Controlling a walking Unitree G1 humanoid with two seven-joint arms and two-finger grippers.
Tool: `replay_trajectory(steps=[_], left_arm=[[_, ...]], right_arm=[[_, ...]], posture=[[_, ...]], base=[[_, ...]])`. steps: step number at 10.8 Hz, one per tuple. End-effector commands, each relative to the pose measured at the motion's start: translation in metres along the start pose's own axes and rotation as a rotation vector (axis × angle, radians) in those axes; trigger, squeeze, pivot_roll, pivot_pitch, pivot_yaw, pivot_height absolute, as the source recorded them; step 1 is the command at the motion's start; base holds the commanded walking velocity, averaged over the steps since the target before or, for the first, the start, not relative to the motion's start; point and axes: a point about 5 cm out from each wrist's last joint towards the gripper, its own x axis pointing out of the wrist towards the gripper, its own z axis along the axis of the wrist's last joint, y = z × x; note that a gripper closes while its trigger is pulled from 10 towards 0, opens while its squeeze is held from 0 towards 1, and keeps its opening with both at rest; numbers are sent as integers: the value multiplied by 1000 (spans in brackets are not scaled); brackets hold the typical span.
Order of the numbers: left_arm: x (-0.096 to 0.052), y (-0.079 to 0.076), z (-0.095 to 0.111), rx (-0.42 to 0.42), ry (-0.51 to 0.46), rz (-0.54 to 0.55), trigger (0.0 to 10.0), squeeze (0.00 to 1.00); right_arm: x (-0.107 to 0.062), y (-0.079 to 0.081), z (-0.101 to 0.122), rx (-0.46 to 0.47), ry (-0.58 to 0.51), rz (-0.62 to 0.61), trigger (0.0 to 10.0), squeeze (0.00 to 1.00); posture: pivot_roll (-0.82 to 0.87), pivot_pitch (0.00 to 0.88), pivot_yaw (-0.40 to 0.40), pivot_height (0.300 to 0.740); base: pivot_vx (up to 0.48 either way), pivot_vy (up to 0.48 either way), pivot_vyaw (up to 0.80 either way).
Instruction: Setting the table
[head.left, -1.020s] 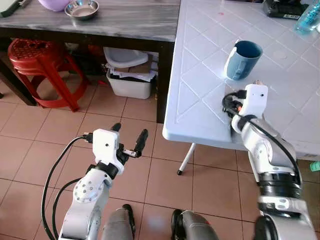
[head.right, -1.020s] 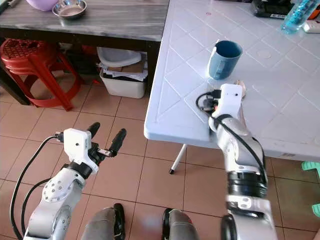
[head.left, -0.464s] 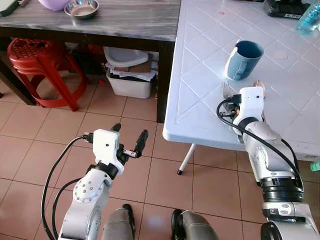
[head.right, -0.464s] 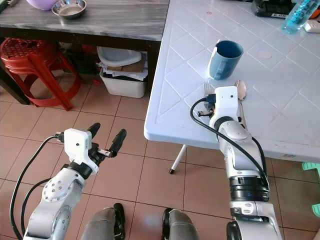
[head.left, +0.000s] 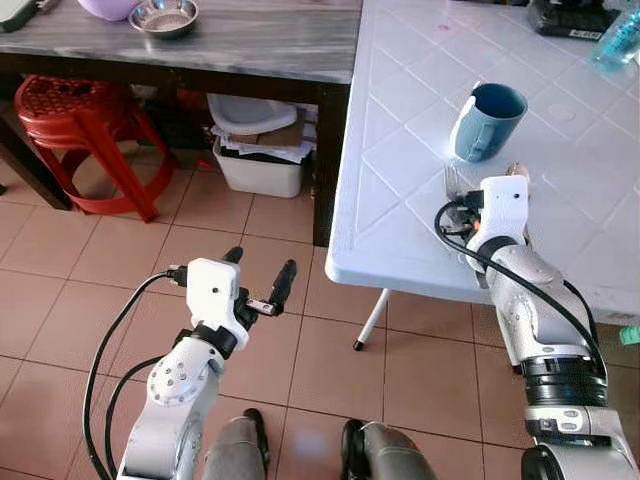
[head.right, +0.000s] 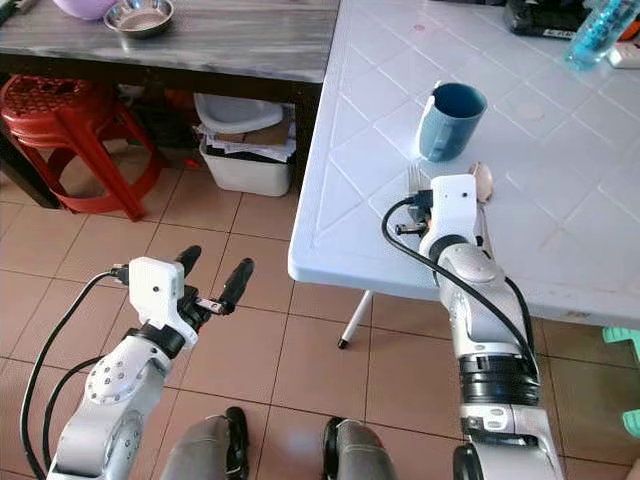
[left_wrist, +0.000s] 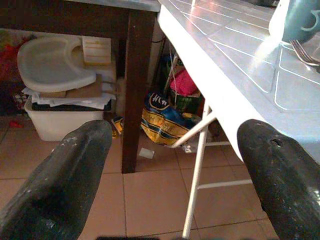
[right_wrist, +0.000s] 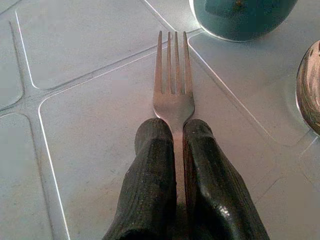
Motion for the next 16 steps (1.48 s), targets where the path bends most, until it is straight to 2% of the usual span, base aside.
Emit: replay_trajectory(steps=[1, 2, 3, 4, 5, 7, 8, 13, 16], left_arm=[[0, -1, -3, 7, 17, -5, 10000, 0], [0, -1, -3, 6, 18, -6, 10000, 0], [0, -1, -3, 5, 18, -6, 10000, 0], [0, -2, -3, 4, 20, -6, 10000, 0], [-1, -1, -4, 4, 23, -6, 10000, 0], [-2, -1, -4, 4, 26, -7, 10000, 0], [-2, -2, -5, 4, 29, -10, 10000, 0], [-2, -2, -5, 5, 36, -12, 10000, 0], [-2, 8, -6, 18, 45, 35, 10000, 0]], right_arm=[[-9, 0, -70, 26, 311, -2, 4235, 0], [-9, 2, -71, 27, 323, 16, 10000, 0], [-9, 3, -72, 32, 327, 25, 10000, 0], [-11, 5, -75, 20, 340, 47, 10000, 1000], [-12, 6, -77, 12, 349, 59, 10000, 0], [-14, 5, -81, 1, 358, 70, 10000, 0], [-17, 5, -84, 25, 363, 83, 0, 0], [-20, 5, -90, 23, 379, 83, 0, 0], [-24, 18, -86, 100, 345, 63, 0, 0]], posture=[[-13, 221, 5, 740], [-15, 221, 2, 740], [-15, 221, 2, 740], [-14, 220, 0, 740], [-13, 223, -2, 740], [-14, 225, 0, 740], [-14, 225, 0, 740], [-15, 228, -1, 740], [-17, 229, -3, 740]], base=[[0, 0, 0], [0, 0, 0], [0, 0, 0], [0, 0, 0], [0, 0, 0], [0, 0, 0], [0, 0, 0], [0, 0, 0], [0, 0, 0]])
